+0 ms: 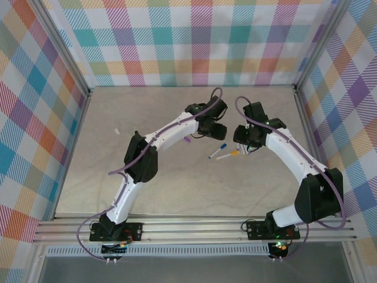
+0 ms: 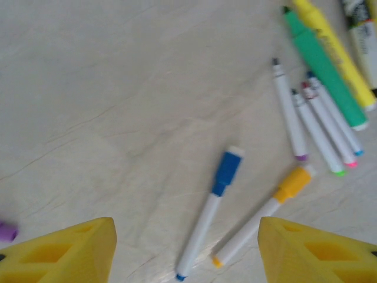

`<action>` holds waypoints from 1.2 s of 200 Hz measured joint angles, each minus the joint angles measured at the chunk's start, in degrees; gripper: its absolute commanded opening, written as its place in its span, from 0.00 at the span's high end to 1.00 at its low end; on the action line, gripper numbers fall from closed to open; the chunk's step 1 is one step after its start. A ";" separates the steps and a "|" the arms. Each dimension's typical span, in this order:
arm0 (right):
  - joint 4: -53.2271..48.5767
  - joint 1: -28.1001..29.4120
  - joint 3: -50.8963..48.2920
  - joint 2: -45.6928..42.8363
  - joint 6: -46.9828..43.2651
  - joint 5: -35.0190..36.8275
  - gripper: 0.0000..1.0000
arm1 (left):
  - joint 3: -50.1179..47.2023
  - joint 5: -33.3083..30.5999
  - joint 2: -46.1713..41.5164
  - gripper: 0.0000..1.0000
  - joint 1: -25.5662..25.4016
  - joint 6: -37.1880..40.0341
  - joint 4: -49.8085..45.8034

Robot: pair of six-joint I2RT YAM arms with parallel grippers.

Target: Open the pen caps

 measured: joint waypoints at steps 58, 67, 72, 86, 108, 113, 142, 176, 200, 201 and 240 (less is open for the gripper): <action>-0.39 -0.24 -3.15 -7.02 2.14 -1.27 0.55 | 10.86 1.68 10.95 0.42 -1.97 6.91 -0.55; -0.39 -0.42 -3.15 -8.26 2.34 -1.33 0.55 | 10.88 2.14 11.69 0.43 -1.97 7.89 -0.90; -0.39 -0.57 -3.15 -8.74 2.38 -1.40 0.55 | 10.91 2.36 12.00 0.43 -1.97 8.41 -1.18; -0.39 -0.76 -3.15 -9.25 2.56 -1.51 0.56 | 10.93 2.78 12.74 0.44 -1.97 9.75 -2.05; -0.24 -1.07 -3.43 -9.05 2.80 -2.34 0.57 | 10.95 2.82 13.31 0.46 -1.97 11.10 -2.95; -0.11 -1.07 -3.61 -9.05 2.80 -2.58 0.57 | 10.95 2.82 13.35 0.47 -1.97 11.32 -3.13; 0.68 -1.11 -4.17 -8.07 3.19 -4.02 0.57 | 10.95 2.84 13.40 0.50 -2.03 11.65 -3.28; 1.36 -1.14 -4.44 -7.58 3.45 -4.72 0.57 | 10.95 2.84 14.08 0.51 -2.23 11.69 -3.28; 1.40 -1.14 -4.46 -7.58 3.74 -4.94 0.58 | 10.95 2.84 14.86 0.52 -2.45 11.69 -3.32; 1.40 -1.14 -4.46 -7.58 3.78 -4.96 0.58 | 10.95 2.86 14.91 0.52 -2.49 11.67 -3.34; 1.97 -1.44 -5.03 -7.58 3.89 -5.57 0.58 | 12.31 2.49 16.02 0.58 -3.43 11.47 -3.50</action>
